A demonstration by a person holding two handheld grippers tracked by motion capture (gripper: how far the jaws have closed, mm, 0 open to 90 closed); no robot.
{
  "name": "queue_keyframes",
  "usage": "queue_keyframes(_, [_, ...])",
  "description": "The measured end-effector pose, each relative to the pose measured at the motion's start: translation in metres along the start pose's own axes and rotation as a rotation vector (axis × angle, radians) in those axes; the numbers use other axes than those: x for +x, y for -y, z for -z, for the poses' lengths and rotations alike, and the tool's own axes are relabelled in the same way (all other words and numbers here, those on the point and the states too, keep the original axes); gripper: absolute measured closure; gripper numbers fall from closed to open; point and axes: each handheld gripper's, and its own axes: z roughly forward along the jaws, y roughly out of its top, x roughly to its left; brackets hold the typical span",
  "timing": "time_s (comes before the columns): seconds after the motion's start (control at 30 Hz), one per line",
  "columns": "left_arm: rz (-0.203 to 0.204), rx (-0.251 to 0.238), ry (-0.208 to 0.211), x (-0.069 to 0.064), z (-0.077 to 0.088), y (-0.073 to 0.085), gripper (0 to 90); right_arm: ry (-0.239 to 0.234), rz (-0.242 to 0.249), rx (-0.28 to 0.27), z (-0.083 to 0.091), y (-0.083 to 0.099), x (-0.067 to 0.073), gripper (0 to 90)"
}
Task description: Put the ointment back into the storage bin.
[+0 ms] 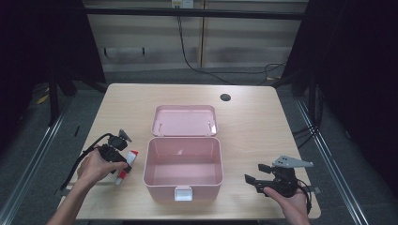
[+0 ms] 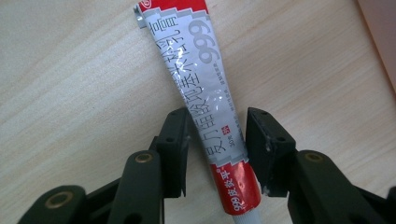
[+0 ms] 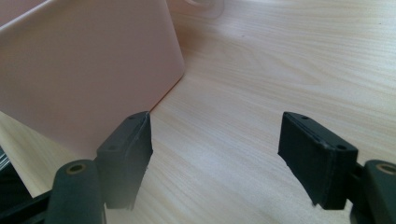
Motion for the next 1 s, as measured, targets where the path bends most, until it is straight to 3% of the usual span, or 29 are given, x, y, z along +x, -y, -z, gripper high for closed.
queue_keyframes(0.17, [-0.010, 0.012, -0.015, -0.001, 0.000, -0.001, 63.4, 0.001, -0.004, 0.004, 0.000, 0.000, 0.000, 25.5])
queue_keyframes(0.27, [-0.070, 0.061, -0.083, -0.010, -0.002, -0.006, 65.9, -0.003, -0.007, -0.006, 0.000, 0.000, -0.001, 25.5])
queue_keyframes(0.37, [-0.083, 0.079, -0.103, -0.014, -0.003, -0.008, 66.2, 0.000, -0.009, -0.001, 0.000, 0.000, -0.002, 25.4])
queue_keyframes(0.63, [-0.090, 0.083, -0.102, -0.013, -0.003, -0.009, 70.6, -0.004, -0.004, 0.004, 0.000, 0.001, -0.001, 25.4])
queue_keyframes(0.83, [-0.092, 0.061, -0.064, -0.008, 0.000, -0.006, 70.7, -0.001, -0.007, 0.004, 0.000, 0.001, -0.002, 25.4])
queue_keyframes(0.87, [-0.082, 0.053, -0.037, -0.007, 0.001, -0.005, 70.7, 0.000, -0.008, 0.004, 0.000, 0.001, -0.002, 25.4])
queue_keyframes(1.0, [-0.091, 0.032, -0.043, -0.005, 0.006, 0.000, 70.6, 0.000, -0.008, 0.004, 0.000, 0.001, -0.002, 25.4])
